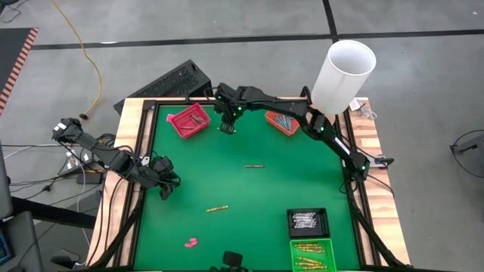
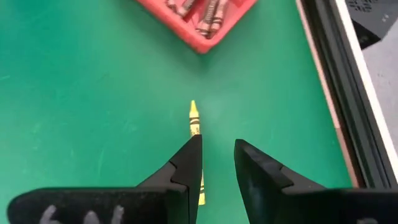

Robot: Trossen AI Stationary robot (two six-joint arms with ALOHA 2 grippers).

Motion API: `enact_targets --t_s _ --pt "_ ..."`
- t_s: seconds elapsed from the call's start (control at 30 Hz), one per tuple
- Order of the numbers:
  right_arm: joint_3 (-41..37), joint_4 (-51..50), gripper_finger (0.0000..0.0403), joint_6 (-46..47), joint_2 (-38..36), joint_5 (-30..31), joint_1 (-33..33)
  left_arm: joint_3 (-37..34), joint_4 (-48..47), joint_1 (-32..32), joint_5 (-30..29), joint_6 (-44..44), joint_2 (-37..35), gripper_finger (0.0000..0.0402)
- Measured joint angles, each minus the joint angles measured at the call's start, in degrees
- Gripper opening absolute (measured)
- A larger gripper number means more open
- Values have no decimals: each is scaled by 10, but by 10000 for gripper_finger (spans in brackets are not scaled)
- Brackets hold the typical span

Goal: Sort crayons
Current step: Put the yellow crayon into the green bin

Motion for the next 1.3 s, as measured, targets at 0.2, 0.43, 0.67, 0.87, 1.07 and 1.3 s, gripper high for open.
enact_targets --t_s 0.2,0.43,0.67,0.87,1.07,1.3 --pt "1 -11 118 -24 10 -6 10 0 0 0 -3 0 0 176" --pt "1 -39 118 -20 41 3 10 0 2 0 -4 -4 0 176" --pt "0 -54 118 -18 54 13 9 0 4 0 -4 -5 0 176" --pt "0 -57 118 -33 57 18 14 0 4 0 -6 -2 0 176" --pt "0 -69 118 -21 57 37 13 0 4 0 -9 -2 0 176" --pt "0 -90 109 -26 57 19 14 0 4 0 -9 -2 0 176"
